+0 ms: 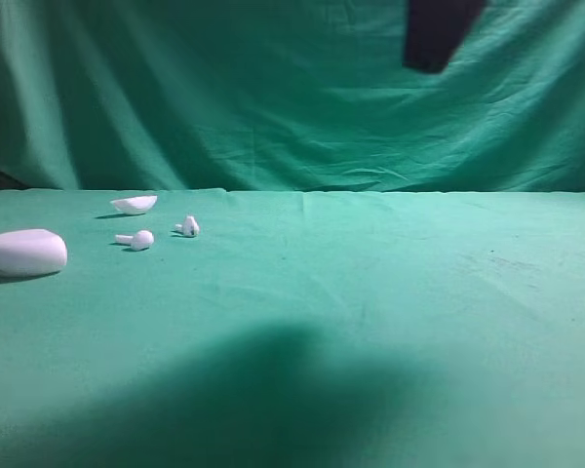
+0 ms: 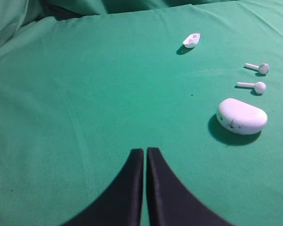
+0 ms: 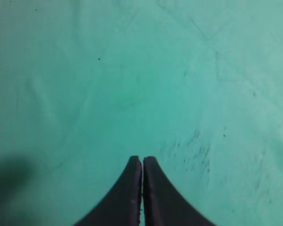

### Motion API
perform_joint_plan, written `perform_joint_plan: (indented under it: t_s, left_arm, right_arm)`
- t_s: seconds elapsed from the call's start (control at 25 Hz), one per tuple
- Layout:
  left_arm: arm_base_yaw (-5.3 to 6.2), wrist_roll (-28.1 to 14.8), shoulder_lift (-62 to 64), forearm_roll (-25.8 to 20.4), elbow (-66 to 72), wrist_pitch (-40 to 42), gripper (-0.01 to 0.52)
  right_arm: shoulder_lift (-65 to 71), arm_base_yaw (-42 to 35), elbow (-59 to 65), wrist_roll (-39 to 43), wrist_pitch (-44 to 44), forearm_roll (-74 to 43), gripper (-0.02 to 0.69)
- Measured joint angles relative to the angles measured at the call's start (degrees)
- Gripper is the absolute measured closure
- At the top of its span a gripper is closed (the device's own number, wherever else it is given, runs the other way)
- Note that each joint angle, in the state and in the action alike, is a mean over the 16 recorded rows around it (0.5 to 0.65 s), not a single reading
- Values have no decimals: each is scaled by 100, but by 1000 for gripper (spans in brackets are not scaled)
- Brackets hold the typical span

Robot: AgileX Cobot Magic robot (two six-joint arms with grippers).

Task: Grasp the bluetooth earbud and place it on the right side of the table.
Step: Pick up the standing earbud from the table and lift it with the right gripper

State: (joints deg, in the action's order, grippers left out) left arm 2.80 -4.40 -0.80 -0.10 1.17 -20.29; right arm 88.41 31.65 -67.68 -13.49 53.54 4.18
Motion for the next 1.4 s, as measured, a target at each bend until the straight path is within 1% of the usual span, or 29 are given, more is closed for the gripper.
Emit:
perform_joint_plan:
  t_s: [0.28,0.44,0.56,0.8,0.92,1.08,1.24,1.4]
  left_arm:
    - [0,0,0,0,0,0,514]
    - [0,0,0,0,0,0,514]
    - [0,0,0,0,0,0,514]
    - [0,0,0,0,0,0,514]
    - [0,0,0,0,0,0,514]
    - [0,0,0,0,0,0,514]
    - [0,0,0,0,0,0,514]
    - [0,0,0,0,0,0,514]
  right_arm:
    - [1560,478,-1811,356,707,-363,665]
    - [2403,639,-2840,442,984,-383,643]
    - [3009,734,-3596,527,1129,-384,597]
    - [4074,882,-4883,729,1259,-383,451]
    - [4488,920,-5337,835,1287,-379,371]
    - [4892,932,-5741,961,1293,-373,287]
    - [5123,933,-5925,1023,1242,-370,249]
    - [5225,934,-5961,1035,1152,-376,263]
